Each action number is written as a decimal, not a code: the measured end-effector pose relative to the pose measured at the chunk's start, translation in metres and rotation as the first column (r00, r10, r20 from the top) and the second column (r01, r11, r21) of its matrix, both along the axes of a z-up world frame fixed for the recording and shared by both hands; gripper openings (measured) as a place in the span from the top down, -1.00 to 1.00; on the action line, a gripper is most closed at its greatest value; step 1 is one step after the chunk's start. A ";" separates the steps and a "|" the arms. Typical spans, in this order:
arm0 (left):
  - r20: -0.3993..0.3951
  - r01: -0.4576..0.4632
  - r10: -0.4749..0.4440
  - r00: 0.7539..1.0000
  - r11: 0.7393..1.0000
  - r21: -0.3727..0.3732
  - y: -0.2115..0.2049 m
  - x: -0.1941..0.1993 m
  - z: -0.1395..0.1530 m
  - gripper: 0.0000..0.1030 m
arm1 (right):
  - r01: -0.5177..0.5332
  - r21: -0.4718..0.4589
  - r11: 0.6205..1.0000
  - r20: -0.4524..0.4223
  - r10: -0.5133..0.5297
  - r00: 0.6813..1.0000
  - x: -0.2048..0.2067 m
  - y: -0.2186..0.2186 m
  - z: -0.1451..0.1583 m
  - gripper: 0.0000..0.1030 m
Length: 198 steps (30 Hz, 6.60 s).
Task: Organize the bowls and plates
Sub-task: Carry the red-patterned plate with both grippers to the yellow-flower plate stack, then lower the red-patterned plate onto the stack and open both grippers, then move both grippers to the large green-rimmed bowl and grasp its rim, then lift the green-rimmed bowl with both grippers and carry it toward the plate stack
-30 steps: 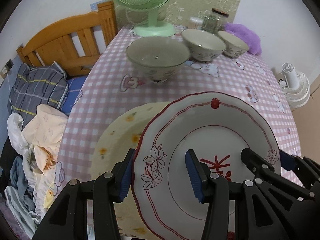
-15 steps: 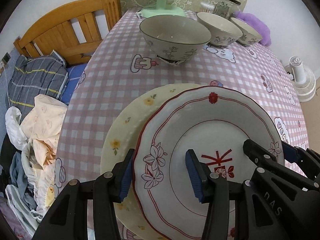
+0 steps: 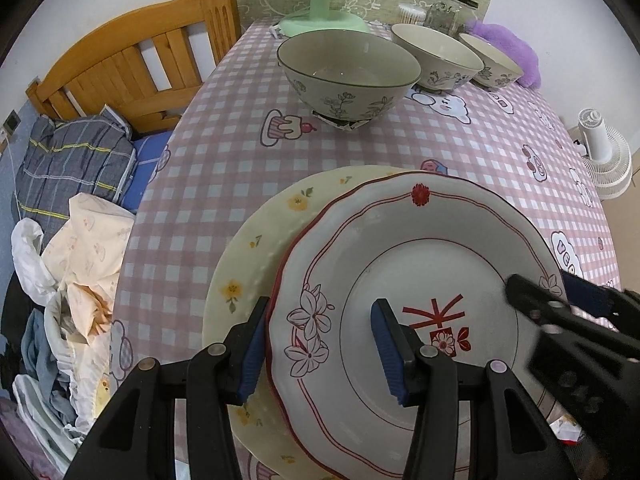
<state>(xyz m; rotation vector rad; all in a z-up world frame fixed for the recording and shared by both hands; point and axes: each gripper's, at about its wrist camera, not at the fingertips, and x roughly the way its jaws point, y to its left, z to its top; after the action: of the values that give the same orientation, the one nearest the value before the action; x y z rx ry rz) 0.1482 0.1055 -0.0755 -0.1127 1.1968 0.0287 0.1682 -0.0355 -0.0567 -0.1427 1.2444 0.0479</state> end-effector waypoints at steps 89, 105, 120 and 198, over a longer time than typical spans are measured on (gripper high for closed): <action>0.231 -0.149 0.128 0.964 0.986 0.075 0.032 0.138 0.062 -0.65 | -0.119 0.170 0.978 0.251 0.074 0.965 0.149 0.032 0.063 -0.37; 0.155 -0.130 0.116 0.981 0.988 0.083 0.032 0.183 0.009 0.22 | -0.126 0.155 0.980 0.165 0.100 0.981 0.204 0.065 -0.003 0.49; 0.145 -0.101 0.086 0.986 0.990 0.102 0.026 0.182 0.011 0.40 | -0.137 0.129 0.982 0.160 0.116 0.980 0.199 0.069 -0.001 0.62; 0.075 -0.007 0.006 0.997 1.000 0.010 -0.193 0.005 0.010 -0.13 | -0.022 0.075 0.997 0.078 0.016 0.997 0.002 -0.169 0.013 0.53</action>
<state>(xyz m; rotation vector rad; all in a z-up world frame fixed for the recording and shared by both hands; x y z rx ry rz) 0.1528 -0.0879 -0.0651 -0.1078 1.1214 0.0359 0.1706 -0.2043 -0.0438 -0.0896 1.1628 0.1050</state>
